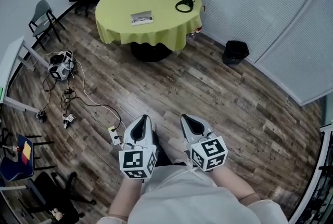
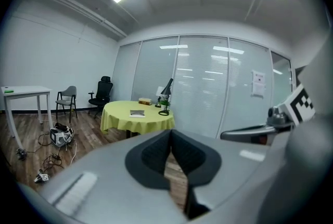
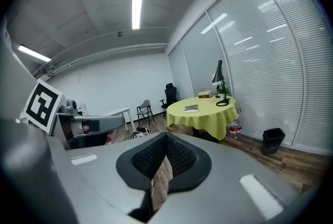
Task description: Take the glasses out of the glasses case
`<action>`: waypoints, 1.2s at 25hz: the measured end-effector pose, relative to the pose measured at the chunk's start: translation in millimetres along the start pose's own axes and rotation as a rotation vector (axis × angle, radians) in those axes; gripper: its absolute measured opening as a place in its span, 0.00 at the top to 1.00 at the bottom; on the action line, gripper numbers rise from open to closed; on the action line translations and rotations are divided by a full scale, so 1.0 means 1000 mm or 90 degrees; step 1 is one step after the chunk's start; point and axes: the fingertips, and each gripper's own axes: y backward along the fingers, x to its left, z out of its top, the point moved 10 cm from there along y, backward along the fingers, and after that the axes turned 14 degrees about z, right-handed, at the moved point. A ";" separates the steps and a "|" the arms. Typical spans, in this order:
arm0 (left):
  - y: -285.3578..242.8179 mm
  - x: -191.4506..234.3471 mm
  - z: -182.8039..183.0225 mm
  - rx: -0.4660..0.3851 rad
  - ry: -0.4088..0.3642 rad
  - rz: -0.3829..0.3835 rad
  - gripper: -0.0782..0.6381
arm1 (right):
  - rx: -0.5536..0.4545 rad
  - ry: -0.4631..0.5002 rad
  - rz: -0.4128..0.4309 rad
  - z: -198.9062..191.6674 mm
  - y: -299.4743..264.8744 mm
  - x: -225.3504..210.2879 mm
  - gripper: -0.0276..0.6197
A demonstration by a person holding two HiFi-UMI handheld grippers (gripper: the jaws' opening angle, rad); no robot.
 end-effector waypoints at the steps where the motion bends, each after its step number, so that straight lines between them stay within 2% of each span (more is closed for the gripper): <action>1: -0.016 0.007 0.005 0.003 0.002 -0.005 0.88 | 0.003 -0.003 -0.006 0.005 -0.013 -0.007 0.96; 8: -0.134 0.078 0.052 0.010 0.017 -0.023 0.88 | 0.024 -0.009 -0.041 0.051 -0.128 -0.050 0.96; 16: -0.243 0.156 0.108 0.021 -0.010 -0.050 0.88 | 0.022 -0.002 -0.059 0.119 -0.253 -0.076 0.96; 23: -0.307 0.205 0.116 0.049 -0.004 -0.052 0.88 | 0.025 -0.013 -0.079 0.146 -0.320 -0.097 0.96; 30: -0.363 0.218 0.120 0.068 -0.003 -0.038 0.88 | 0.043 -0.027 -0.067 0.160 -0.366 -0.136 0.96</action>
